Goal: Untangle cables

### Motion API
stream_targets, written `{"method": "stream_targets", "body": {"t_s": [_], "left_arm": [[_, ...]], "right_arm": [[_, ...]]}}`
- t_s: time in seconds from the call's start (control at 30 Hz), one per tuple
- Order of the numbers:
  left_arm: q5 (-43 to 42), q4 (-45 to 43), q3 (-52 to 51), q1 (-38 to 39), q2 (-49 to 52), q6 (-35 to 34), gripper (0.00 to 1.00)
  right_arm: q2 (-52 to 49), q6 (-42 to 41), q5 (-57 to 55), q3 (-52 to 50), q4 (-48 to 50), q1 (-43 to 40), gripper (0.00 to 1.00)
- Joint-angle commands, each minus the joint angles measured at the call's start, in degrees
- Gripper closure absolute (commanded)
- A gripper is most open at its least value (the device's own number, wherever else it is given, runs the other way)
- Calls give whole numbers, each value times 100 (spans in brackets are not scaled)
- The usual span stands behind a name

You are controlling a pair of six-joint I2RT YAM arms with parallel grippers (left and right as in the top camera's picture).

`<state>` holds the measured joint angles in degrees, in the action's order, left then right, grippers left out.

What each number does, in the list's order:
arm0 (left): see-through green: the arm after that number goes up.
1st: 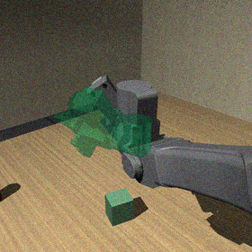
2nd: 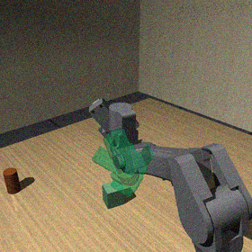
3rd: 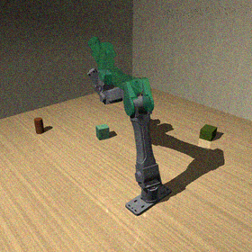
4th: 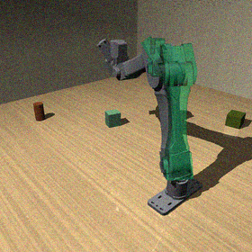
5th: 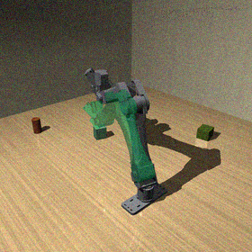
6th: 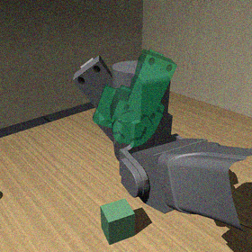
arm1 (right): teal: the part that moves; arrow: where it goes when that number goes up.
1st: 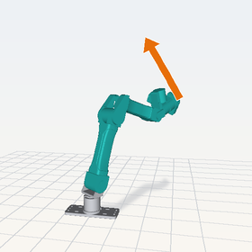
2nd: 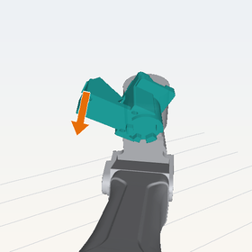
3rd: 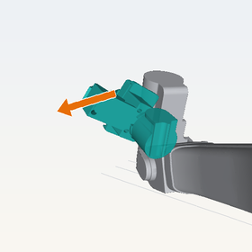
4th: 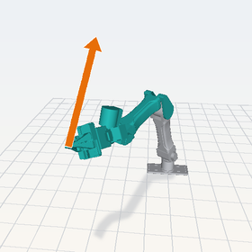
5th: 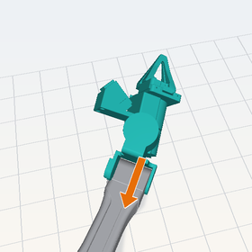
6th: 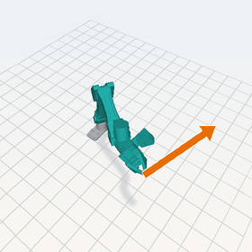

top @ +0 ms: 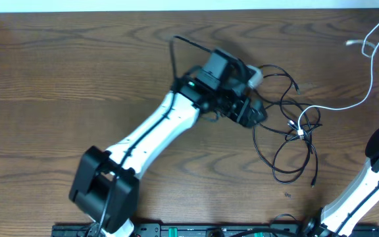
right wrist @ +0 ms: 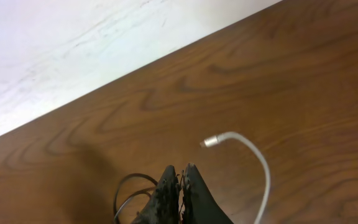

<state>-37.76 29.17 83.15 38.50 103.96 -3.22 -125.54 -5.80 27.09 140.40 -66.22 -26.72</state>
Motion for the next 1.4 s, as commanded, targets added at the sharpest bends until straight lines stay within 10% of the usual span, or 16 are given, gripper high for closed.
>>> {"method": "stream_targets", "body": {"t_s": [0.0,0.63,1.37], "left_arm": [[140,-203,33,407,389,664,8],[1115,-2671,33,1178,1360,286,19],[1939,-3340,33,1585,1650,-391,31]], "right_arm": [[216,79,74,55,-68,-11,99],[216,317,72,55,-409,-11,99],[216,334,68,55,-476,-7,99]]}}
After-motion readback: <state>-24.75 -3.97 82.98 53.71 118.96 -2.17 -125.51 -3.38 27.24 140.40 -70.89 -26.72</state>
